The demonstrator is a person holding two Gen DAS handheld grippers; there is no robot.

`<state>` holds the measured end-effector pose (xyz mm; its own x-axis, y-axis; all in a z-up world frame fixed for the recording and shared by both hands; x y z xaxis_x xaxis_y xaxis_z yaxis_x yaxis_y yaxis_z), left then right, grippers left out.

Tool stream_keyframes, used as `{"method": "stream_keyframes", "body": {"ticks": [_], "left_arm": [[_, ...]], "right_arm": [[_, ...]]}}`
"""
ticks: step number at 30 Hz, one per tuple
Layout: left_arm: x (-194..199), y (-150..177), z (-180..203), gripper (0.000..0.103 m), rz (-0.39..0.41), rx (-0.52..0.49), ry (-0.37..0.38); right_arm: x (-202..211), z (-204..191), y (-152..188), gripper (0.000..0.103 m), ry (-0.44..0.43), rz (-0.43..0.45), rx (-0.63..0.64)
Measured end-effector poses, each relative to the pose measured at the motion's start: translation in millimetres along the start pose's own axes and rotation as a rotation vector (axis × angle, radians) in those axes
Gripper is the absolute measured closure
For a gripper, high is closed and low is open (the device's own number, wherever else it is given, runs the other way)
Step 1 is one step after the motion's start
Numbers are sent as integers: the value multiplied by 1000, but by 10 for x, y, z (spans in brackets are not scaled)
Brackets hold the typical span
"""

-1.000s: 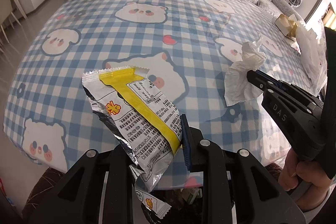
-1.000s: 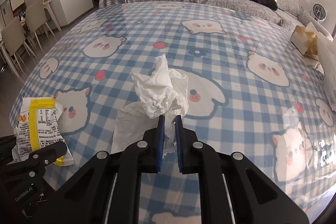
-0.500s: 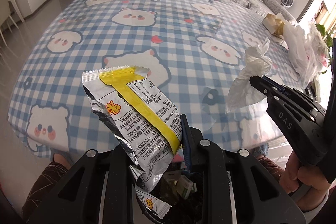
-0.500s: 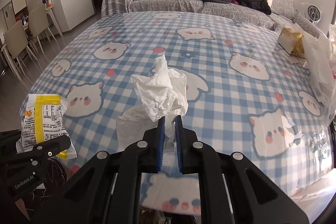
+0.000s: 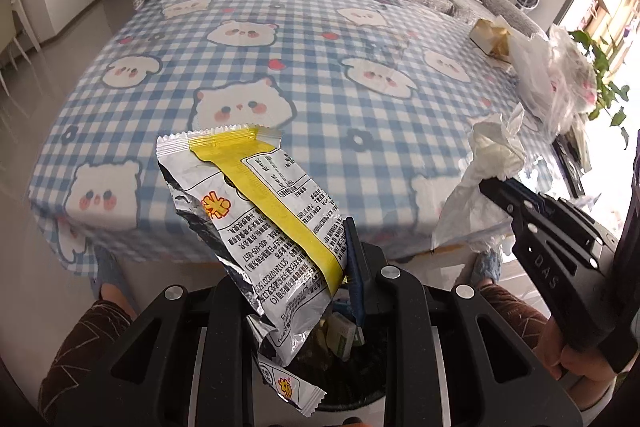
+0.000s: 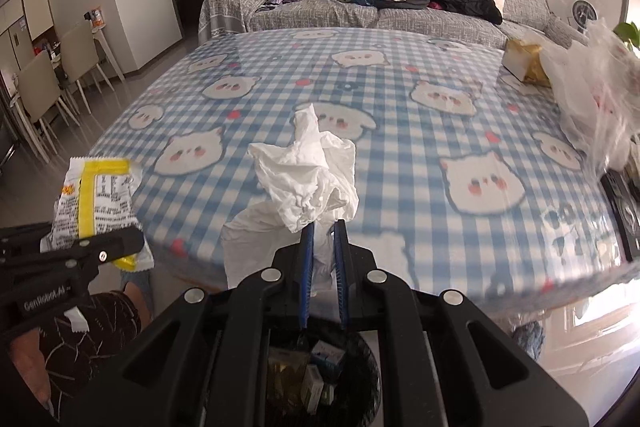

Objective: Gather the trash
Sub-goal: 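Carry the snack wrapper and tissue down over the bin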

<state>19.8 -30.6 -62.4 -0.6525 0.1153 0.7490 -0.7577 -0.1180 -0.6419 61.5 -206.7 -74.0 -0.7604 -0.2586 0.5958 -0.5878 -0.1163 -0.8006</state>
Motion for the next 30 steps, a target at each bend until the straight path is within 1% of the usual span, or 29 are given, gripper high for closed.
{"method": "stream_keyframes", "body": {"ticks": [4, 7, 11, 17, 20, 23, 30], "left_arm": [[86, 229, 71, 81, -14, -13, 6], [88, 435, 95, 81, -35, -23, 1], [28, 733, 144, 81, -66, -39, 6], [-162, 1134, 113, 81, -94, -35, 17], [-297, 1303, 81, 81, -93, -27, 37], [-463, 1425, 56, 81, -98, -31, 41], [-892, 1733, 51, 81, -149, -42, 45]], "right_arm": [[237, -13, 235, 93, -4, -6, -8], [350, -24, 404, 94, 10, -10, 2], [395, -27, 700, 93, 18, -38, -7], [271, -69, 1215, 93, 30, -70, 11], [136, -85, 1472, 93, 27, -113, -2], [-41, -86, 1693, 93, 34, -163, 3], [-295, 25, 1975, 93, 61, -231, -33]]}}
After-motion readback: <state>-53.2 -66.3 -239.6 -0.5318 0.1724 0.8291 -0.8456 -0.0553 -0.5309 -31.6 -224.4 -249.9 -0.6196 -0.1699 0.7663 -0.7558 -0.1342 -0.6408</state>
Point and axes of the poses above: each gripper's, at about its wrist camera, not at the fingertips, and x roughly against the way its jaws point, z to its right, y to its underside, the point moved 3 cm from there along -x, roughly the way its jaws point, and after that the axes turned 11 degrees about z, right-handed, at the moved point
